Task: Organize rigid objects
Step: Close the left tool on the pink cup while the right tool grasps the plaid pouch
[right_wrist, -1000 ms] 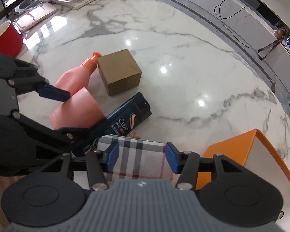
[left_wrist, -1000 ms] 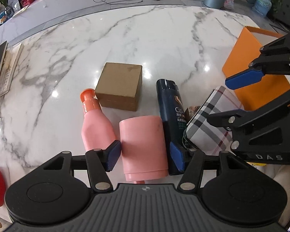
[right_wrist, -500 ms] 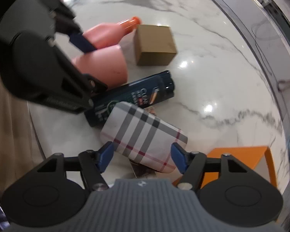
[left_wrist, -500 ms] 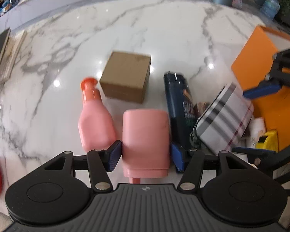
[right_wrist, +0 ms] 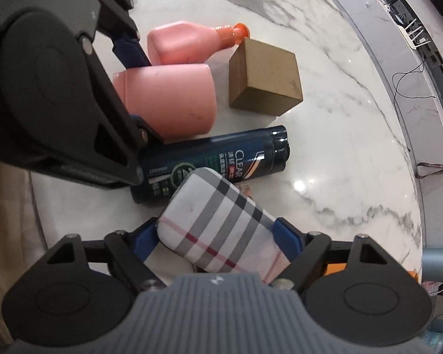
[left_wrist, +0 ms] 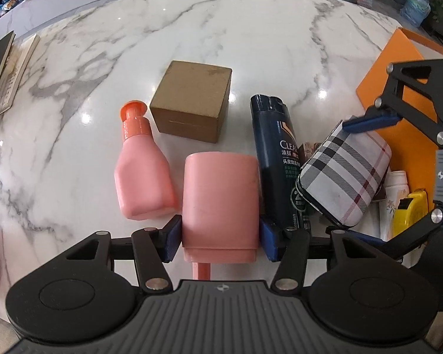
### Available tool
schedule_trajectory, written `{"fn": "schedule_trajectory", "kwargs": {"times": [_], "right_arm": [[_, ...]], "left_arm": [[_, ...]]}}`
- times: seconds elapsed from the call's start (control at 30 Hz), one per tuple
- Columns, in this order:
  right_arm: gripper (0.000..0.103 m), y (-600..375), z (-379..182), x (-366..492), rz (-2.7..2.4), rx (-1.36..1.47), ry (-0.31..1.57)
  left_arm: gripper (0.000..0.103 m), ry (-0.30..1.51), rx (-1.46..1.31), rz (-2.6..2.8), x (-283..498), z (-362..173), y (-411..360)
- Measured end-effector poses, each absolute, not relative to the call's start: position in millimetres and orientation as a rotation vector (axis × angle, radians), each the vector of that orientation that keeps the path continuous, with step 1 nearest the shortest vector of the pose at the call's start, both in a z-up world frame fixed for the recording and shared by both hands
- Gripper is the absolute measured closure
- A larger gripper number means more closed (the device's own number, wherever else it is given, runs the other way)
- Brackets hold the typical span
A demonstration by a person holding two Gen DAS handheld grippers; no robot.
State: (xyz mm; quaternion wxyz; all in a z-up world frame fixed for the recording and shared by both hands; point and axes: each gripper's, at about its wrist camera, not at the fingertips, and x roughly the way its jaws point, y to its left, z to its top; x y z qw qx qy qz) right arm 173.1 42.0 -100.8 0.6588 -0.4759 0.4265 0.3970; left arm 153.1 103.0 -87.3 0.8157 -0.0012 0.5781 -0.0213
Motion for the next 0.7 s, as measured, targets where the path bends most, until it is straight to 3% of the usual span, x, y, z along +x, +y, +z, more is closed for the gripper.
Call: {"fn": "schedule_trajectory", "kwargs": {"times": [0.13,0.33,0.7], "right_arm": [[0.051,41.2,-86.3,169.6,0.918,-1.039,0.954],[0.078,39.5,-66.8,179.5,0.866,-0.978,0.937],[0.08,38.5,-62.7,238.4,0.766,-0.758,1.005]], "left_arm": [[0.041,1.199,-0.031,-0.044,148.7,-81.1,105.6],[0.041,1.162,-0.047,-0.041,145.1,-75.7,106.2],[0.041,1.168,-0.066,-0.037,148.1,-78.7,108.7]]}}
